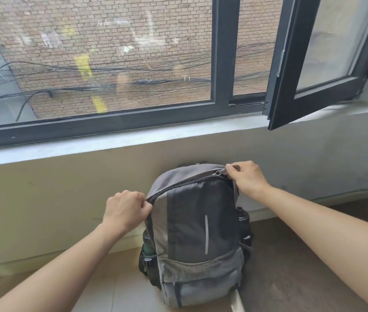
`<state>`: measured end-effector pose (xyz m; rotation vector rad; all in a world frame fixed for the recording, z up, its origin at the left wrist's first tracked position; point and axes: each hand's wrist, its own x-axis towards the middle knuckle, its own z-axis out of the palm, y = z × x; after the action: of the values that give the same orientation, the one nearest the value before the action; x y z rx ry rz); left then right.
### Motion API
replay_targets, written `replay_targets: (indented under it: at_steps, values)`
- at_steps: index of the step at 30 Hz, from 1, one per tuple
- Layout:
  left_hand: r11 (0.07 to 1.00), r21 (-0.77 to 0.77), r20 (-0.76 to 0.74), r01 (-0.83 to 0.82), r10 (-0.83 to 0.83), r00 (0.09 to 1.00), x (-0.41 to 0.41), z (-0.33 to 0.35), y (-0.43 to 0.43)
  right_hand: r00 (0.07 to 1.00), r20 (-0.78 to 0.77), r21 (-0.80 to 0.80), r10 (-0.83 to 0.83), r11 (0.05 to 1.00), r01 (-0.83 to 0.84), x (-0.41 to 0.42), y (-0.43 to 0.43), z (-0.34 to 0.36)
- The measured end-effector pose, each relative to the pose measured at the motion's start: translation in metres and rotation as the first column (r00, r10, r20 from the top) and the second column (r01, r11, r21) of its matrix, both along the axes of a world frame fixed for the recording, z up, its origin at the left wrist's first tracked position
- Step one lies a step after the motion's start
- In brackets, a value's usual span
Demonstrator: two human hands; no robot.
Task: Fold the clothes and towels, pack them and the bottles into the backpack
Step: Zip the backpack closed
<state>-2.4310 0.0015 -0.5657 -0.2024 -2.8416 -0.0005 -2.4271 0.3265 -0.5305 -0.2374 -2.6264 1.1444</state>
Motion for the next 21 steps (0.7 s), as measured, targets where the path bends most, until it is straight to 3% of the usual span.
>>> replay_targets:
  at_steps: [3, 7, 9, 14, 18, 21]
  values:
    - [0.997, 0.067, -0.018, 0.023, -0.021, 1.000, 0.005, 0.004, 0.014, 0.999, 0.030, -0.240, 0.041, 0.970, -0.033, -0.002, 0.005, -0.005]
    - [0.952, 0.240, -0.160, 0.188, -0.152, 0.975, 0.006, 0.023, 0.053, 0.994, 0.025, -0.374, 0.110, 0.923, -0.093, 0.003, 0.006, -0.001]
    - [0.931, 0.243, -0.145, 0.273, -0.244, 0.959, 0.003, 0.032, 0.083, 0.990, 0.015, -0.406, 0.140, 0.906, -0.122, 0.006, 0.008, 0.001]
    - [0.934, 0.128, 0.072, 0.333, -0.344, 0.936, -0.005, 0.034, 0.148, 0.984, 0.013, -0.400, 0.180, 0.902, -0.159, 0.009, 0.012, 0.004]
    - [0.923, 0.162, 0.006, 0.350, -0.355, 0.935, -0.010, 0.032, 0.155, 0.999, 0.022, -0.292, 0.030, 0.956, -0.022, 0.011, 0.021, -0.003]
    - [0.913, 0.171, -0.042, 0.370, -0.368, 0.929, -0.011, 0.034, 0.150, 0.983, 0.137, -0.158, -0.120, 0.977, 0.142, 0.013, 0.037, -0.018]
